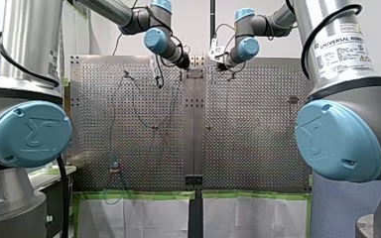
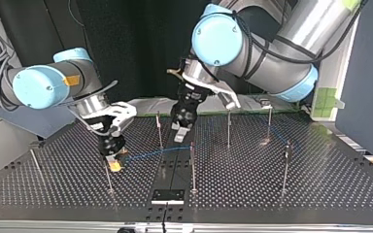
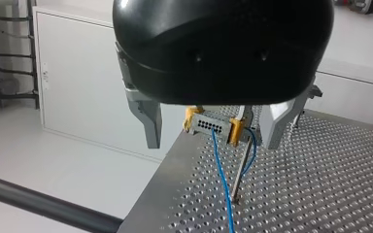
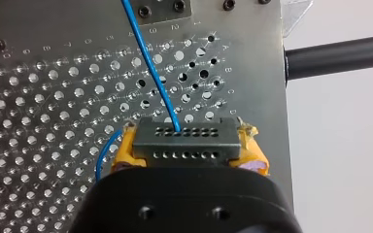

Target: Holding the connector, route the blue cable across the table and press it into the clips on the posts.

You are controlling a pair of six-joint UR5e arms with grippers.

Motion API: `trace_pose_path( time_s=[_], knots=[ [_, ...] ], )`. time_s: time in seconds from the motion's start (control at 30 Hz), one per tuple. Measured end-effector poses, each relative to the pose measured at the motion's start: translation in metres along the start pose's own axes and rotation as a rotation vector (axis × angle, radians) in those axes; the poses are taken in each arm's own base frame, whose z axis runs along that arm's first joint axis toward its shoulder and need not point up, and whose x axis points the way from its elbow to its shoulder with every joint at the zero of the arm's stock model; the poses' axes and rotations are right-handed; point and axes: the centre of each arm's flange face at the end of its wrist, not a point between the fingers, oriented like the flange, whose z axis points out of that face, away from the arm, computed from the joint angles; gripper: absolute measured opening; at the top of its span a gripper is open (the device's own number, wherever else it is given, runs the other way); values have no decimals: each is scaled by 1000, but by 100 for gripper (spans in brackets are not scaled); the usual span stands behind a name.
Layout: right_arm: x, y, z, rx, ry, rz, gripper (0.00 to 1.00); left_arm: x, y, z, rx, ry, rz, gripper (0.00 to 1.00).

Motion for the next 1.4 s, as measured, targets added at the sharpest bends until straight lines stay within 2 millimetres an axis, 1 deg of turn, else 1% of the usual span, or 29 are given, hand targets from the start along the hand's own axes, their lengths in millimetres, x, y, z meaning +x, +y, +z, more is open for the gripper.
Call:
trace_pose_path(
  time_s=[0.23,0.3,0.37,0.53,0.7,0.83,1.13,1.4],
  knots=[
    [0,0,0,0,2,1,0,10,-27,14,2,-9,-5,100],
    [0,1,0,-1,2,1,0,13,-33,19,-3,-12,-5,100],
    [0,1,0,-1,2,1,0,15,-34,24,-11,-12,-4,100],
    [0,1,0,-1,1,0,0,20,-32,42,-43,-15,3,100],
    [0,1,0,-2,2,-1,0,29,-22,58,-92,-21,7,100],
    [1,2,0,-2,2,-1,0,30,-17,62,-110,-36,7,100],
    [1,2,0,-3,2,-1,0,26,-16,69,-104,-85,-4,100],
    [0,2,0,-2,2,1,0,29,-15,78,-113,-85,1,100]
  ],
)
